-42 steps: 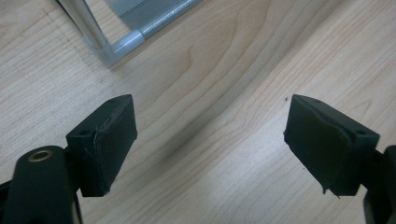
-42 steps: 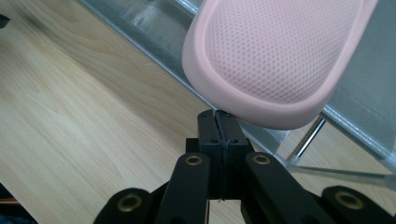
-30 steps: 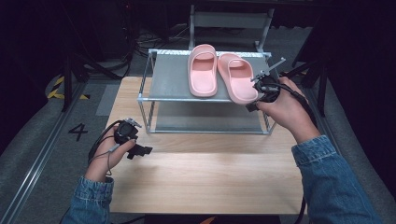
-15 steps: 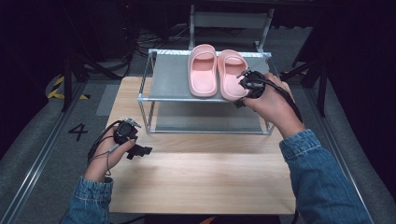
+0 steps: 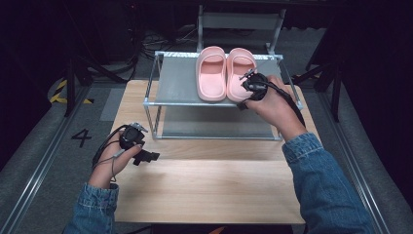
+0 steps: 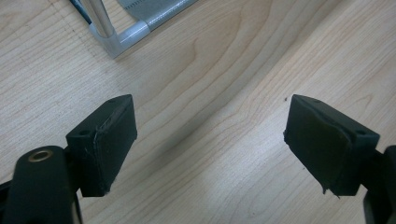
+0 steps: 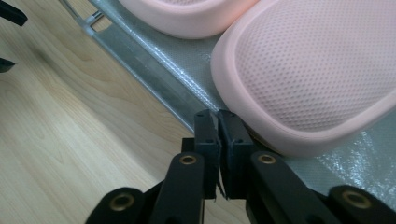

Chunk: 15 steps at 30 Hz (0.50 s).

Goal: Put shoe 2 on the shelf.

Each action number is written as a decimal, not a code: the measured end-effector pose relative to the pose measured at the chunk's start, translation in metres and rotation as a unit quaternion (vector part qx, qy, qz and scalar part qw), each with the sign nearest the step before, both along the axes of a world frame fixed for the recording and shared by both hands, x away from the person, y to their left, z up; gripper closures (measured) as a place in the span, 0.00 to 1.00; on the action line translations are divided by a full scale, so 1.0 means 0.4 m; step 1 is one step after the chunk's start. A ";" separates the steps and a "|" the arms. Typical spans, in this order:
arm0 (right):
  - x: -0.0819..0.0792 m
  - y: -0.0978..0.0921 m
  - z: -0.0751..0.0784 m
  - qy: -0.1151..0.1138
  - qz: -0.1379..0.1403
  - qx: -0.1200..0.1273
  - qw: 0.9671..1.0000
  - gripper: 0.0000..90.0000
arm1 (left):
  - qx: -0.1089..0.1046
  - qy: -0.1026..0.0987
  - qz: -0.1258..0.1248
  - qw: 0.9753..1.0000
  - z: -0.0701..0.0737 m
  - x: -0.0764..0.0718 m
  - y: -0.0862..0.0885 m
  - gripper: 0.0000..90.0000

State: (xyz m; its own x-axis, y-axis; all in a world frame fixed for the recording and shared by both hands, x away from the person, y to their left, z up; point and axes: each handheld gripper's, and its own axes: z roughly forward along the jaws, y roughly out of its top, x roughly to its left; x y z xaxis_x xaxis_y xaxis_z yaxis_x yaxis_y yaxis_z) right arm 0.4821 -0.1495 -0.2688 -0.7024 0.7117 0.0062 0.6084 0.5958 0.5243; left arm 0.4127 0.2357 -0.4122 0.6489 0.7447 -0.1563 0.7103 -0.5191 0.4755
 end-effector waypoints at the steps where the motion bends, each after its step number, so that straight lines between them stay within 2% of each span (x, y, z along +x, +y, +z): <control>1: 0.000 0.000 0.000 0.000 0.000 0.000 1.000 0.93 | 0.000 0.000 0.000 1.000 0.000 0.000 0.000 0.19; 2: -0.010 0.001 0.001 -0.009 -0.001 0.005 1.000 0.88 | 0.000 0.001 0.001 1.000 0.000 0.001 -0.001 0.19; 6: -0.031 -0.004 0.013 -0.023 -0.002 0.017 1.000 0.81 | 0.002 -0.001 -0.004 1.000 0.000 0.006 -0.010 0.19; 15: -0.063 -0.030 0.030 -0.031 -0.005 0.034 0.999 0.74 | 0.004 0.000 -0.016 1.000 0.001 0.007 -0.025 0.19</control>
